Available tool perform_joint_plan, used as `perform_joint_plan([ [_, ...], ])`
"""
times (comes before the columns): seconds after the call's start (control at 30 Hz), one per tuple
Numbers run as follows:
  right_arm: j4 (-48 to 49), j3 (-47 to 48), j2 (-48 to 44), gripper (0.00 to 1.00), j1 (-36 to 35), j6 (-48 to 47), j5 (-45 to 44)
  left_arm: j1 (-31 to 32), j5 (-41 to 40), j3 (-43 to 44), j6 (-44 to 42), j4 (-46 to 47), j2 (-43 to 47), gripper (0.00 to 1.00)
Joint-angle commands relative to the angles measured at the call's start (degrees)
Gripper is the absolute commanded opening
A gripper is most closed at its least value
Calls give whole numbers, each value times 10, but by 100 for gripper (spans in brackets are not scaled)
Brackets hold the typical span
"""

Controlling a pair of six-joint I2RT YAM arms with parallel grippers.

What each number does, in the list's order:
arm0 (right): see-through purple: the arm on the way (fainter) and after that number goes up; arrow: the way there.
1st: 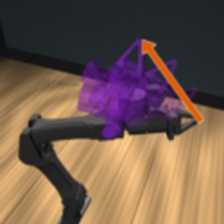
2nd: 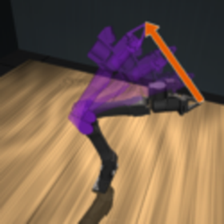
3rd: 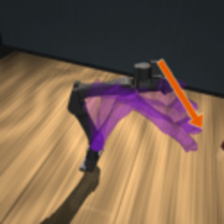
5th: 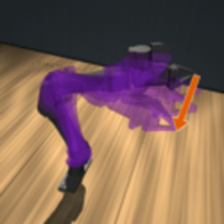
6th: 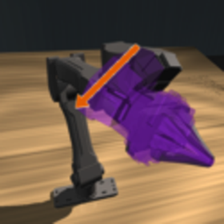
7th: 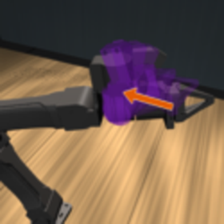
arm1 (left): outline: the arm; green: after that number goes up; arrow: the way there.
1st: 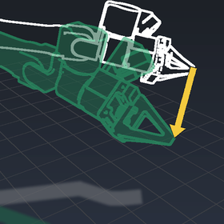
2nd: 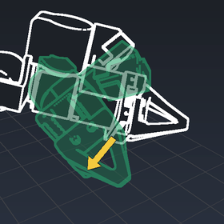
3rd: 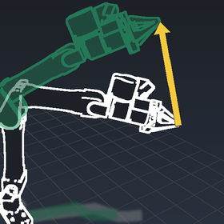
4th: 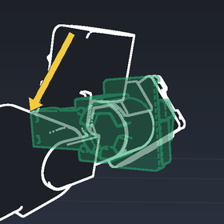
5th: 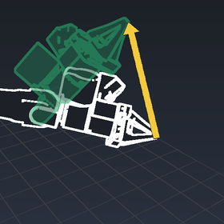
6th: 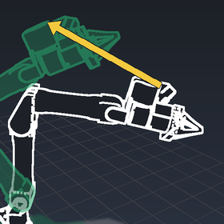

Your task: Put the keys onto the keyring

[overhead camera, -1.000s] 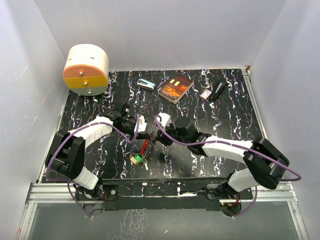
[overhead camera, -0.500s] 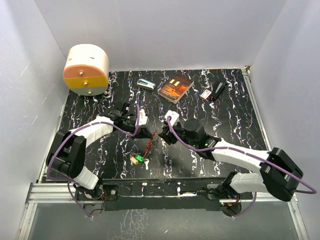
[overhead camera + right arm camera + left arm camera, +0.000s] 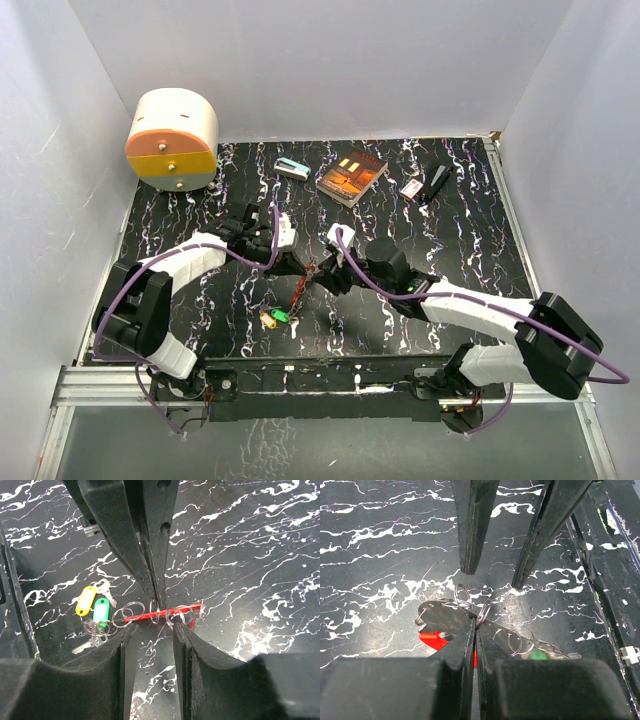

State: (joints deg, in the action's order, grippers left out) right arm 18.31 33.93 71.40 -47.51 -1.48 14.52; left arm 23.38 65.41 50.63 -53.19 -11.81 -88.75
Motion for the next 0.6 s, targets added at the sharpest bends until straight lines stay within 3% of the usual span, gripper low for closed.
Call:
perform_joint_plan([
  [0.0,60,21,9,38,2,12,27,-2,31,-5,5,12,5,0],
  [0.57,79,46,55,37,2,3,9,-2,34,-7,15,18,7,0],
])
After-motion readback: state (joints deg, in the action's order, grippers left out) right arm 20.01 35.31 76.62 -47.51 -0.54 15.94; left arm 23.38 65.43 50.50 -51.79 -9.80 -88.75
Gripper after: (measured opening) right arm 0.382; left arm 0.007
